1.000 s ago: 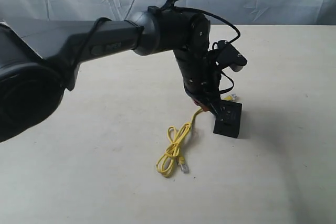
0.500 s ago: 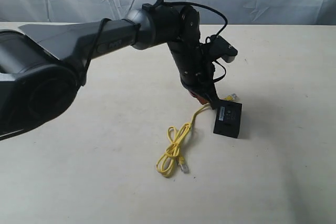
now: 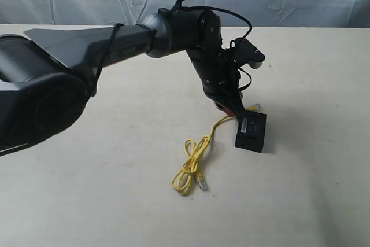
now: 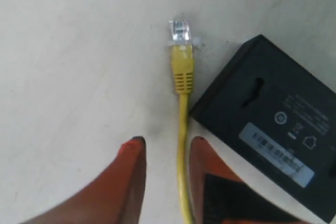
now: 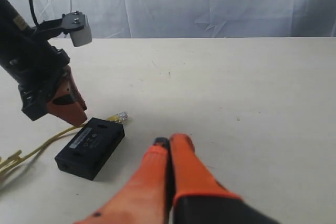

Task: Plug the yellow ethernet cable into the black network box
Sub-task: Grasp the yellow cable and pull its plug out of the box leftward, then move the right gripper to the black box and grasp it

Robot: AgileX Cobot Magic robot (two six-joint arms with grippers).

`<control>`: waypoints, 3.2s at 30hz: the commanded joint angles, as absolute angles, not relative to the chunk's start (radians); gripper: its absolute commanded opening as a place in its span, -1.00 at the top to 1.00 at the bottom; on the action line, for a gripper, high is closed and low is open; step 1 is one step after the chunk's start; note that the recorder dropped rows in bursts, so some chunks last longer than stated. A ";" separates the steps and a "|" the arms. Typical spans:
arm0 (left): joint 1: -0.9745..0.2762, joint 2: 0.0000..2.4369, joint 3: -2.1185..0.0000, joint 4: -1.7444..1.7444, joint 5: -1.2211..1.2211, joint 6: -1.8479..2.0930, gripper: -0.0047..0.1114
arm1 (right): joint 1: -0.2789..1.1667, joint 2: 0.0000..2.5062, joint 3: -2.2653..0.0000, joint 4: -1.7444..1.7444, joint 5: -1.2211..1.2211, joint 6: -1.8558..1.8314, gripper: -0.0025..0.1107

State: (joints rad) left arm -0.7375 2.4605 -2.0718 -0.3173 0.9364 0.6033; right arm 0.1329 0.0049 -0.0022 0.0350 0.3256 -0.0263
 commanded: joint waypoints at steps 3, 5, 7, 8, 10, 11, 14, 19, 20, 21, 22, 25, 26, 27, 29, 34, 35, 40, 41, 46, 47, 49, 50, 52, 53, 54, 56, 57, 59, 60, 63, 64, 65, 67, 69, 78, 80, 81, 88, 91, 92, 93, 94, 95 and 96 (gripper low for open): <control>-0.742 2.505 -2.062 -0.297 0.992 0.606 0.43 | 0.133 0.000 0.000 0.034 0.311 -0.027 0.96; -0.742 2.507 -2.062 -0.284 1.018 0.608 0.57 | 0.133 0.000 0.000 0.034 0.311 -0.027 0.96; -0.742 2.507 -2.062 -0.260 1.040 0.608 0.76 | 0.133 0.000 0.000 0.036 0.311 -0.027 0.96; -0.742 2.507 -2.062 -0.250 1.057 0.608 0.87 | 0.133 0.000 0.000 0.036 0.311 -0.027 0.96; -0.740 2.507 -2.062 -0.230 1.088 0.608 0.91 | 0.133 0.000 0.000 0.036 0.311 -0.027 0.96; -0.740 2.505 -2.062 -0.221 1.106 0.608 0.91 | 0.133 0.000 0.000 0.036 0.311 -0.027 0.96; -0.740 2.484 -2.062 -0.161 1.160 0.613 0.91 | 0.133 0.000 0.000 0.036 0.311 -0.027 0.96; -0.723 2.409 -2.062 -0.145 1.221 0.778 0.91 | 0.133 0.000 0.000 0.036 0.311 -0.027 0.96; -0.716 2.396 -2.062 -0.145 1.221 0.779 0.91 | 0.133 0.000 0.000 0.036 0.311 -0.027 0.96; -0.698 2.376 -2.062 -0.147 1.221 0.779 0.92 | 0.133 0.000 0.000 0.036 0.311 -0.027 0.96; -0.688 2.369 -2.062 -0.145 1.221 0.782 0.92 | 0.133 0.000 0.000 0.036 0.311 -0.027 0.96; -0.657 2.333 -2.029 -0.142 1.221 0.785 0.92 | 0.133 0.000 0.000 0.036 0.311 -0.027 0.96; -0.650 2.326 -2.015 -0.141 1.221 0.787 0.92 | 0.133 0.000 0.000 0.036 0.311 -0.027 0.96; -0.647 2.309 -1.982 -0.138 1.221 0.791 0.92 | 0.133 0.000 0.000 0.036 0.311 -0.027 0.96; -0.643 2.278 -1.904 -0.140 1.221 0.816 0.92 | 0.133 0.000 0.000 0.036 0.311 -0.027 0.96; -0.643 2.192 -1.688 -0.142 1.218 0.830 0.92 | 0.133 0.000 0.000 0.036 0.311 -0.027 0.96; -0.643 2.172 -1.642 -0.142 1.178 0.830 0.92 | 0.133 0.000 0.000 0.036 0.311 -0.027 0.96; -0.641 2.119 -1.497 -0.144 1.045 0.830 0.92 | 0.133 0.000 0.000 0.036 0.311 -0.027 0.96; -0.641 2.119 -1.492 -0.144 1.038 0.830 0.92 | 0.133 0.000 0.000 0.036 0.311 -0.027 0.96; -0.641 2.119 -1.472 -0.142 0.950 0.830 0.92 | 0.133 0.000 0.000 0.036 0.311 -0.027 0.96; -0.639 2.119 -1.472 -0.140 0.934 0.830 0.92 | 0.133 0.000 0.000 0.036 0.311 -0.027 0.96; -0.639 2.119 -1.472 -0.137 0.903 0.830 0.92 | 0.133 0.000 0.000 0.029 0.309 -0.027 0.96; -0.639 2.119 -1.472 -0.133 0.895 0.830 0.92 | 0.133 0.000 0.000 0.029 0.305 -0.027 0.96; -0.639 2.119 -1.472 -0.106 0.894 0.830 0.92 | 0.133 0.000 0.000 0.031 0.286 -0.027 0.96; -0.639 2.119 -1.472 -0.093 0.899 0.830 0.92 | 0.133 0.000 0.000 0.031 0.272 -0.027 0.96; -0.639 2.119 -1.472 -0.079 0.905 0.830 0.92 | 0.133 0.000 0.000 0.029 0.249 -0.027 0.96; -0.633 2.119 -1.472 -0.068 0.913 0.830 0.92 | 0.133 0.000 0.000 0.029 0.191 -0.027 0.96; -0.629 2.119 -1.472 -0.069 0.915 0.830 0.92 | 0.133 0.000 0.000 0.029 0.159 -0.027 0.96; -0.618 2.119 -1.472 -0.076 0.921 0.828 0.92 | 0.133 0.000 0.000 0.027 0.109 -0.027 0.96; -0.607 2.119 -1.472 -0.080 0.925 0.828 0.92 | 0.133 0.000 0.000 0.027 0.088 -0.027 0.96; -0.583 2.119 -1.472 -0.100 0.941 0.826 0.92 | 0.133 0.000 0.000 0.034 0.010 -0.027 0.96; -0.575 2.119 -1.472 -0.109 0.948 0.826 0.92 | 0.133 0.000 0.000 0.034 -0.034 -0.027 0.96; -0.566 2.119 -1.472 -0.119 0.958 0.826 0.92 | 0.133 0.000 0.000 0.034 -0.076 -0.027 0.96; -0.555 2.119 -1.472 -0.138 0.973 0.826 0.92 | 0.133 0.000 0.000 0.034 -0.145 -0.027 0.96; -0.550 2.119 -1.472 -0.152 0.975 0.826 0.92 | 0.133 0.000 0.000 0.034 -0.187 -0.027 0.96; -0.550 2.119 -1.472 -0.191 0.967 0.826 0.92 | 0.133 0.009 -0.004 0.138 -0.099 -0.027 0.97; -0.550 2.119 -1.472 -0.192 0.965 0.826 0.92 | 0.133 0.067 -0.046 0.152 0.000 -0.027 0.97; -0.550 2.119 -1.472 -0.194 0.965 0.826 0.92 | 0.133 0.105 -0.066 0.152 0.030 -0.027 0.97; -0.550 2.119 -1.472 -0.213 0.939 0.826 0.92 | 0.133 0.495 -0.312 0.228 0.236 -0.027 0.97; -0.550 2.119 -1.472 -0.213 0.939 0.826 0.92 | 0.142 0.718 -0.427 0.293 0.315 -0.034 0.97; -0.550 2.119 -1.472 -0.215 0.939 0.826 0.92 | 0.147 0.795 -0.462 0.308 0.325 -0.050 0.97; -0.550 2.119 -1.472 -0.215 0.939 0.826 0.92 | 0.156 0.870 -0.493 0.318 0.327 -0.062 0.97; -0.550 2.119 -1.472 -0.217 0.939 0.826 0.92 | 0.167 0.925 -0.516 0.326 0.325 -0.069 0.97; -0.550 2.119 -1.472 -0.217 0.935 0.826 0.92 | 0.185 0.996 -0.545 0.328 0.325 -0.076 0.97; -0.550 2.119 -1.472 -0.217 0.930 0.826 0.92 | 0.207 1.068 -0.572 0.328 0.325 -0.076 0.97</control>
